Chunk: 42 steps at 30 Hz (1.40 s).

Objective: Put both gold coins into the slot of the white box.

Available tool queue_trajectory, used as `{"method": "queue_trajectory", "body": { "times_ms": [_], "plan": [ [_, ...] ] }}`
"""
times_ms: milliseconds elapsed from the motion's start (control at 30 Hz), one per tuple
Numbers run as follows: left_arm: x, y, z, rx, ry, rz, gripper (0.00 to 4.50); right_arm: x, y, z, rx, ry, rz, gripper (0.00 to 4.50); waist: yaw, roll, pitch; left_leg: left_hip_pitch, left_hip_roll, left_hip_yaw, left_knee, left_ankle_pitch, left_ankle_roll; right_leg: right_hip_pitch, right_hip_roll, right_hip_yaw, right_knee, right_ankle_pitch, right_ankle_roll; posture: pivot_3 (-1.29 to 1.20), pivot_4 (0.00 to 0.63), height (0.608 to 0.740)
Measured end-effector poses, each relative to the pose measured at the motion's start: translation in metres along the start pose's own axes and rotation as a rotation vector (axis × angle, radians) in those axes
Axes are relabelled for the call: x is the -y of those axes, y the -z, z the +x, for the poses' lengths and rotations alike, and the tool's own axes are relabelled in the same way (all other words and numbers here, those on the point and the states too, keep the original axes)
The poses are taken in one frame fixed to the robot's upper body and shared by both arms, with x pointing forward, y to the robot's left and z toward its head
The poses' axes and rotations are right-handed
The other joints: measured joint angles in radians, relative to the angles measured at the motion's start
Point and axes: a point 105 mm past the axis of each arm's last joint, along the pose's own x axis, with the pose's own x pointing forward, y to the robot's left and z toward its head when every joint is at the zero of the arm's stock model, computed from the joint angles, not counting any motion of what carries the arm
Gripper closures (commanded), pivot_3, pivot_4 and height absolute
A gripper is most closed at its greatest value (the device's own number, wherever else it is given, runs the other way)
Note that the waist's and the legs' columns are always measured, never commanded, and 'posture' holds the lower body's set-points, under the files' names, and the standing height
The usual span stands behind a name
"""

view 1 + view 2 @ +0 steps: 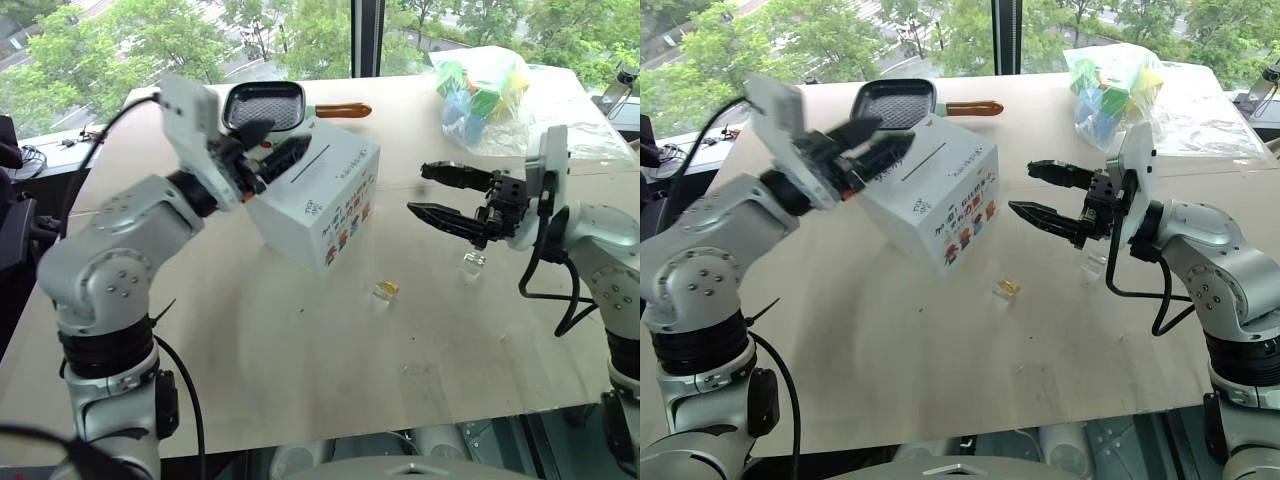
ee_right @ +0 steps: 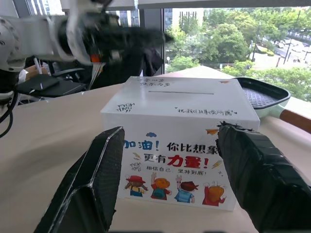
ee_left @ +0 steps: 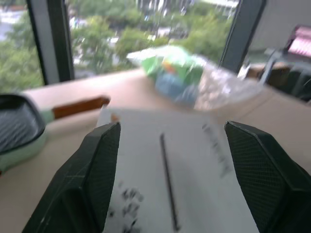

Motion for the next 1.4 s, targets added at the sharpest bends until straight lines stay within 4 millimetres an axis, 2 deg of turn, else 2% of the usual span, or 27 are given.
{"method": "queue_trajectory", "body": {
  "times_ms": [67, 167, 333, 433, 500, 600, 633, 733, 767, 800, 833, 967, 1133, 1167, 1200, 1267, 1400],
  "plan": [
    [0.013, 0.005, -0.023, -0.057, 0.088, 0.003, 0.90, -0.002, 0.017, -0.003, -0.036, 0.019, 0.024, 1.17, -0.009, 0.001, -0.001, 0.002, 0.001, 0.001, -0.003, 0.000, 0.000, -0.001, 0.000, 0.001, 0.000, 0.000, 0.000, 0.00, 0.150, 0.721],
    [0.028, 0.039, -0.058, -0.246, 0.186, -0.072, 0.90, -0.014, 0.056, 0.002, -0.114, 0.029, 0.051, 1.17, -0.018, 0.001, 0.000, 0.003, 0.002, 0.002, -0.004, 0.000, 0.000, -0.001, 0.001, 0.001, 0.001, 0.000, 0.000, 0.00, 0.150, 0.721],
    [0.042, 0.058, -0.080, -0.356, 0.256, -0.071, 0.90, -0.031, 0.090, 0.013, -0.200, 0.000, 0.068, 1.17, -0.012, 0.001, -0.001, 0.005, 0.000, 0.002, -0.002, 0.001, -0.001, 0.003, 0.001, 0.002, 0.000, 0.001, -0.002, 0.00, 0.150, 0.721],
    [0.062, 0.101, -0.100, -0.544, 0.317, -0.086, 0.90, -0.044, 0.128, 0.012, -0.302, -0.003, 0.115, 1.17, -0.003, 0.001, -0.001, 0.009, 0.000, 0.003, -0.003, 0.001, -0.001, 0.007, 0.001, 0.002, 0.000, 0.001, -0.003, 0.00, 0.150, 0.721],
    [0.065, 0.112, -0.103, -0.576, 0.329, -0.071, 0.90, -0.047, 0.135, 0.016, -0.304, 0.008, 0.140, 1.17, 0.002, 0.001, -0.001, 0.010, 0.001, 0.003, -0.003, 0.001, -0.001, 0.007, 0.001, 0.002, 0.000, 0.001, -0.003, 0.00, 0.150, 0.721],
    [0.070, 0.120, -0.102, -0.565, 0.345, -0.039, 0.90, -0.048, 0.133, 0.022, -0.278, 0.020, 0.146, 1.17, 0.005, 0.001, -0.001, 0.013, 0.001, 0.002, -0.004, 0.001, -0.001, 0.010, 0.001, 0.002, 0.000, 0.001, -0.003, 0.00, 0.150, 0.721],
    [0.072, 0.122, -0.100, -0.544, 0.347, -0.038, 0.82, -0.048, 0.134, 0.022, -0.280, 0.025, 0.142, 1.71, 0.006, 0.001, -0.001, 0.014, 0.001, 0.003, -0.004, 0.001, -0.001, 0.011, 0.001, 0.002, -0.001, 0.001, -0.003, 0.00, 0.150, 0.721],
    [0.073, 0.125, -0.097, -0.526, 0.340, -0.012, 0.82, -0.047, 0.134, 0.023, -0.286, 0.034, 0.133, 2.93, 0.006, 0.001, -0.001, 0.014, 0.001, 0.002, -0.004, 0.001, -0.001, 0.011, 0.001, 0.002, -0.001, 0.001, -0.003, 0.00, 0.150, 0.721],
    [0.072, 0.126, -0.097, -0.517, 0.331, -0.001, 0.82, -0.047, 0.135, 0.023, -0.286, 0.035, 0.132, 3.63, 0.006, 0.001, -0.001, 0.014, 0.001, 0.002, -0.005, 0.001, -0.001, 0.011, 0.001, 0.001, -0.001, 0.001, -0.003, 0.00, 0.150, 0.721],
    [0.072, 0.126, -0.097, -0.516, 0.330, 0.000, 0.82, -0.047, 0.135, 0.023, -0.287, 0.036, 0.132, 3.91, 0.006, 0.001, -0.001, 0.014, 0.001, 0.002, -0.005, 0.001, -0.001, 0.011, 0.001, 0.001, -0.001, 0.001, -0.003, 0.00, 0.150, 0.721],
    [0.071, 0.126, -0.096, -0.514, 0.325, 0.011, 0.82, -0.047, 0.135, 0.023, -0.289, 0.037, 0.131, 4.39, 0.005, 0.001, -0.001, 0.014, 0.001, 0.002, -0.005, 0.001, -0.001, 0.011, 0.001, 0.001, -0.001, 0.001, -0.003, 0.00, 0.150, 0.721],
    [0.068, 0.126, -0.096, -0.509, 0.313, 0.018, 0.82, -0.047, 0.135, 0.023, -0.291, 0.037, 0.129, 4.39, 0.005, 0.001, -0.001, 0.015, 0.001, 0.002, -0.005, 0.001, -0.001, 0.011, 0.001, 0.001, -0.001, 0.001, -0.003, 0.00, 0.150, 0.721],
    [0.066, 0.117, -0.083, -0.392, 0.276, -0.027, 0.82, -0.043, 0.125, 0.030, -0.200, 0.073, 0.223, 4.39, 0.005, 0.001, -0.001, 0.015, 0.001, 0.002, -0.005, 0.001, -0.001, 0.012, 0.001, 0.001, -0.001, 0.001, -0.003, 0.00, 0.150, 0.721],
    [0.065, 0.114, -0.078, -0.346, 0.261, -0.066, 0.82, -0.041, 0.119, 0.032, -0.148, 0.089, 0.280, 4.39, 0.006, 0.001, -0.001, 0.015, 0.001, 0.001, -0.005, 0.001, -0.001, 0.012, 0.001, 0.001, -0.001, 0.001, -0.003, 0.00, 0.150, 0.721],
    [0.066, 0.108, -0.069, -0.249, 0.236, -0.141, 0.82, -0.036, 0.104, 0.037, -0.047, 0.111, 0.364, 4.39, 0.005, 0.001, -0.001, 0.015, 0.001, 0.001, -0.005, 0.001, -0.001, 0.012, 0.001, 0.001, -0.001, 0.001, -0.002, 0.00, 0.150, 0.721],
    [0.068, 0.102, -0.063, -0.191, 0.233, -0.197, 0.82, -0.035, 0.086, 0.041, 0.040, 0.096, 0.410, 4.39, 0.004, 0.001, -0.001, 0.015, 0.001, 0.000, -0.004, 0.001, -0.001, 0.012, 0.001, 0.001, 0.000, 0.001, -0.002, 0.00, 0.150, 0.721],
    [0.071, 0.079, -0.047, 0.036, 0.220, -0.405, 0.82, -0.025, 0.042, 0.043, 0.279, 0.078, 0.572, 4.39, 0.005, 0.001, -0.001, 0.015, 0.001, -0.001, -0.004, 0.001, -0.001, 0.012, 0.001, 0.000, 0.000, 0.001, -0.002, 0.00, 0.150, 0.721]
  ]
}}
